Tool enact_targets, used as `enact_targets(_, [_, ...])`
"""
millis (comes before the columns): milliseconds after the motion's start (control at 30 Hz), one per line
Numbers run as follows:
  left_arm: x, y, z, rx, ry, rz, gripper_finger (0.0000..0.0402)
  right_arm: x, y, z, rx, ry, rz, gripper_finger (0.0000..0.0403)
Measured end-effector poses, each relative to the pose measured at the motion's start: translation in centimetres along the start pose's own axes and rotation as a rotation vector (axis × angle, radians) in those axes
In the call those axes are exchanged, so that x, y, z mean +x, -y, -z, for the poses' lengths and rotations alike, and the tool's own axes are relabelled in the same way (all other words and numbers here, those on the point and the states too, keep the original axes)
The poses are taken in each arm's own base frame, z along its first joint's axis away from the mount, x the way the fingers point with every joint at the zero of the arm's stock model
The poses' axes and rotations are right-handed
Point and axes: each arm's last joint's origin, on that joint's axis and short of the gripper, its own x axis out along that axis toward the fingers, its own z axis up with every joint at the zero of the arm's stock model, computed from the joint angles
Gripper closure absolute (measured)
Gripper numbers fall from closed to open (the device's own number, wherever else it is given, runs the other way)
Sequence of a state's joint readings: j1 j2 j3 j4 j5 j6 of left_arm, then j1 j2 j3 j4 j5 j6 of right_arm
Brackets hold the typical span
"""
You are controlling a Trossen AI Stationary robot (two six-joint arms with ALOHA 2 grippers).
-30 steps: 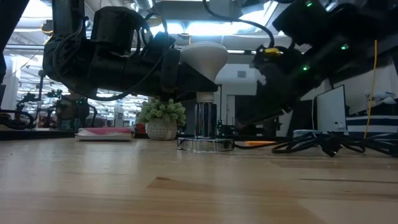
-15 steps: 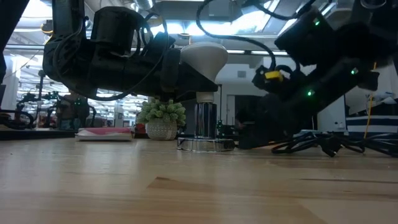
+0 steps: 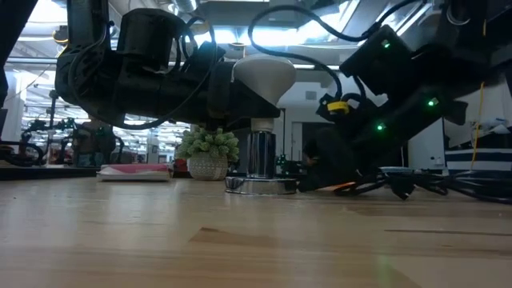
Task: Screw lightbulb
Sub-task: Insert the white lightbulb into the silver lamp
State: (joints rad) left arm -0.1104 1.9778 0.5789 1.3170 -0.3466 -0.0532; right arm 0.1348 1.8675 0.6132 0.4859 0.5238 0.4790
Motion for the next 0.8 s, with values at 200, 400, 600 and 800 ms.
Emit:
enact_targets(200, [0.0, 0.0, 0.0, 0.000, 0.000, 0.000, 0.0249, 0.3, 0.5, -0.2, 0.024, -0.003, 0.014, 0.0215])
enact_targets(400, [0.0, 0.0, 0.0, 0.001, -0.001, 0.001, 0.0249, 0.3, 0.3, -0.4, 0.017, 0.023, 0.000, 0.0215])
enact_targets(600, [0.0, 0.0, 0.0, 0.004, -0.007, 0.002, 0.0249, -0.6, 0.4, -1.4, -0.026, 0.039, -0.032, 0.0215])
enact_targets(800, [0.0, 0.0, 0.1, 0.008, -0.020, 0.002, 0.0249, -2.0, 0.2, -2.8, -0.016, 0.043, -0.113, 0.0215])
